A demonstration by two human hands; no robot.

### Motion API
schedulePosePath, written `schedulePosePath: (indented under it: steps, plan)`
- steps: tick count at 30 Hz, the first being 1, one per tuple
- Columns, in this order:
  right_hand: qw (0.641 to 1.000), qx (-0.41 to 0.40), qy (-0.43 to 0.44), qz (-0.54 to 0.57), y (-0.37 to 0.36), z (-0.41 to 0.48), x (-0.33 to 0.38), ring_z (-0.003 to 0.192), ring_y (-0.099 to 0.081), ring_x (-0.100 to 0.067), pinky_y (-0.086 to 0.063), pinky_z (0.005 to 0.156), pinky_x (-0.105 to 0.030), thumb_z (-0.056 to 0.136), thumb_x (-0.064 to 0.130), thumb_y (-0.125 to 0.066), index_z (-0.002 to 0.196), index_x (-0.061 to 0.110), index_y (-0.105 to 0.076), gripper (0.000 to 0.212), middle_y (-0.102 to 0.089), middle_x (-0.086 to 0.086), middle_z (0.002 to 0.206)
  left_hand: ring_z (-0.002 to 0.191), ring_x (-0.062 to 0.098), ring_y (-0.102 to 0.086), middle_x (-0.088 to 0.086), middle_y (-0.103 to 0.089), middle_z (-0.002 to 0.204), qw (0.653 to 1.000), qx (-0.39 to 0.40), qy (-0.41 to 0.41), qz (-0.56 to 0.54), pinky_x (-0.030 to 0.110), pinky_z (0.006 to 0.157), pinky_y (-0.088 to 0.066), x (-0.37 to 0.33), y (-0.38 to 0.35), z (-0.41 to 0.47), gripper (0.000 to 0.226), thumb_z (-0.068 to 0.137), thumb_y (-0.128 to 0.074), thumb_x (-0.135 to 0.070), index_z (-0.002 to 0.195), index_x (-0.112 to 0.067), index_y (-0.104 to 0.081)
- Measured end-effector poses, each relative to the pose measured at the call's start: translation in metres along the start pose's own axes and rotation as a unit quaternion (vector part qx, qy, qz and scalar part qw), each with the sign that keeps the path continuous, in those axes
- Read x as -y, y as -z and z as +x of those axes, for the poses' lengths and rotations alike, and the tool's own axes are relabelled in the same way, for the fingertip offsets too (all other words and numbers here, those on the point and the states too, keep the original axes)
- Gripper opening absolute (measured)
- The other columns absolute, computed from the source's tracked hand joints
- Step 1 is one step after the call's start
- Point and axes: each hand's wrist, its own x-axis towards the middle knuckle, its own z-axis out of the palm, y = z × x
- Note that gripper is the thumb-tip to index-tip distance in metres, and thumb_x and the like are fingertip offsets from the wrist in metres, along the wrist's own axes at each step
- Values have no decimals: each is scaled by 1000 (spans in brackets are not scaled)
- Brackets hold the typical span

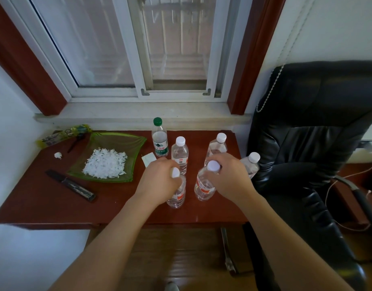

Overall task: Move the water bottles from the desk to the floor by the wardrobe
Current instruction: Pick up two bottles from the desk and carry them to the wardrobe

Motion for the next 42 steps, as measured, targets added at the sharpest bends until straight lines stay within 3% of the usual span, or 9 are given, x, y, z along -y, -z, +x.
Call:
schedulePosePath:
  steps: [3,7,11,17,26,37,40,42]
  plan:
    - [999,-22,-19,14,15,-14,6,85,-62,-21,-49,70,-28,84,9,-67,101,8,-66,17,-66,-4,94,78,17,-58,1,-62,86,1000,-16,-15,-16,43,70,-53,-7,15,-10,14,72,-75,-17,84,-13,-70]
    - [998,-44,-47,25,27,-35,8,90,-60,-15,-51,76,-28,84,13,-69,111,17,-66,28,-65,0,100,78,17,-59,0,-61,88,999,-31,-33,-29,42,70,-54,-16,31,-25,17,73,-76,-15,88,-15,-70]
    - [993,-82,-74,31,36,-59,9,83,-57,-6,-43,69,-18,82,14,-72,108,21,-65,27,-58,12,89,76,14,-58,-3,-61,86,996,-43,-63,-44,41,68,-53,-17,42,-40,21,72,-76,-11,92,-16,-70]
    - [984,-135,-108,42,45,-99,11,92,-59,-7,-52,82,-30,81,19,-75,116,24,-64,37,-60,13,99,79,7,-58,-10,-63,90,995,-44,-68,-57,34,72,-54,-19,51,-63,29,73,-77,-15,102,-22,-72]
    - [970,-180,-155,43,51,-151,10,83,-54,5,-41,68,-15,80,21,-75,107,30,-64,31,-55,22,89,88,5,-58,-12,-63,98,993,-10,-100,-69,28,78,-51,-30,50,-89,32,75,-77,-18,105,-23,-71]
    - [947,-255,-193,19,80,-251,-8,86,-53,4,-41,68,-12,81,23,-74,114,28,-63,35,-57,18,97,86,-1,-54,-16,-61,94,981,20,-182,-57,15,72,-43,-94,26,-133,28,75,-73,-21,102,-29,-69]
    - [938,-273,-213,14,92,-296,-16,87,-54,1,-46,72,-17,82,24,-73,115,29,-63,34,-56,20,97,84,1,-55,-16,-59,90,974,38,-210,-71,24,73,-49,-121,16,-157,28,73,-71,-23,100,-30,-68]
    - [931,-281,-231,7,101,-328,-22,87,-54,-1,-45,71,-17,83,25,-73,113,30,-63,32,-56,20,96,84,0,-54,-17,-59,91,968,49,-231,-82,22,73,-48,-140,8,-175,27,72,-72,-23,98,-30,-68]
